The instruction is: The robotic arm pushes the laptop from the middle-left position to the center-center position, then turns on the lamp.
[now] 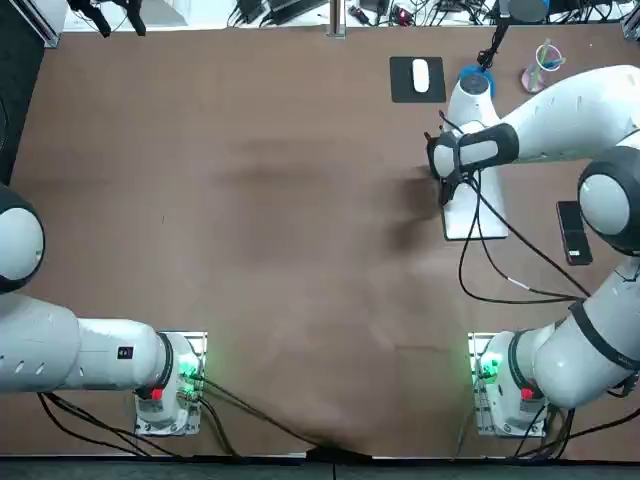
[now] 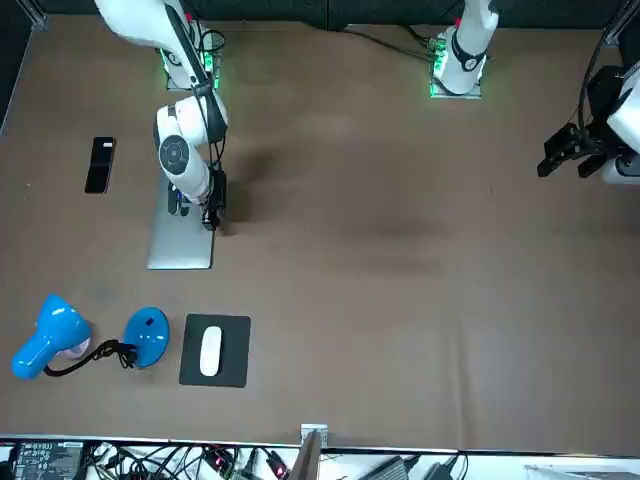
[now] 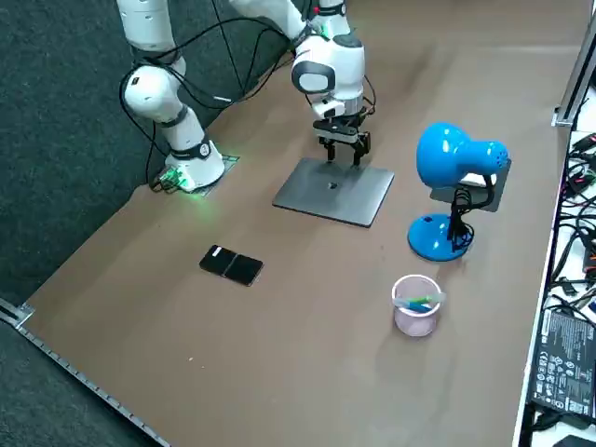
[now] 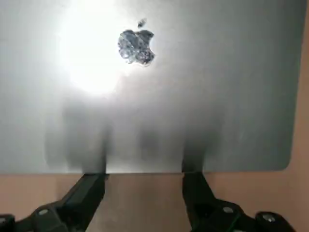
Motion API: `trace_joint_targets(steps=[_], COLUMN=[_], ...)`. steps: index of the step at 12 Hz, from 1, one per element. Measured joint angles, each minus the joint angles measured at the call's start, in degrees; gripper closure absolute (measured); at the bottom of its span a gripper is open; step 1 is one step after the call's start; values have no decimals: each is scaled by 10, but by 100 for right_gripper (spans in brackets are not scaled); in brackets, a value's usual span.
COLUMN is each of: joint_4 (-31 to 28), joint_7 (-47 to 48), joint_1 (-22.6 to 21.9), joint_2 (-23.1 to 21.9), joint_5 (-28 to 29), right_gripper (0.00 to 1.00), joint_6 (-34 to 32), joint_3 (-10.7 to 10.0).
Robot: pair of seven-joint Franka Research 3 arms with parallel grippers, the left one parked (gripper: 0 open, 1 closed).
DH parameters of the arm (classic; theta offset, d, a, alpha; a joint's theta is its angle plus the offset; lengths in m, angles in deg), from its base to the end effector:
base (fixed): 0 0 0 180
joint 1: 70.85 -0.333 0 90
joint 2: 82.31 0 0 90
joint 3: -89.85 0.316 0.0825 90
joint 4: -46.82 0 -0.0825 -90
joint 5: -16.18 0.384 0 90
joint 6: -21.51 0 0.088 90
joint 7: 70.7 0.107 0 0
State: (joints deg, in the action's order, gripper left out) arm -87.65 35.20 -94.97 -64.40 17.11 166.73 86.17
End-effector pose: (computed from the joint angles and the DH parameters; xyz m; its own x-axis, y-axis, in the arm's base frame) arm 0.4698 0.1735 0.1895 0.0697 -0.9965 0.0457 -0.9912 -0.0641 0.1157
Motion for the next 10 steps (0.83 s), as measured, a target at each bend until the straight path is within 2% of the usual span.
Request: trace_joint_targets(steps=[2,4,5,6,8,10], joint_4=[8,56,80,106,167,227], joint_7=[-27,-50,-68,-96,-182,-274], joint_1=[0,1,1,2,3,3], joint_2=[-15,-25,-25,-22,-11,7], joint_5=[0,-1,-2,-2,-2,-3], right_gripper=[0,1,7,20,23,33], joint_6=[-15,-29,-46,-70,-121,-152], joint_3=[0,0,-1,-1,-1,-1])
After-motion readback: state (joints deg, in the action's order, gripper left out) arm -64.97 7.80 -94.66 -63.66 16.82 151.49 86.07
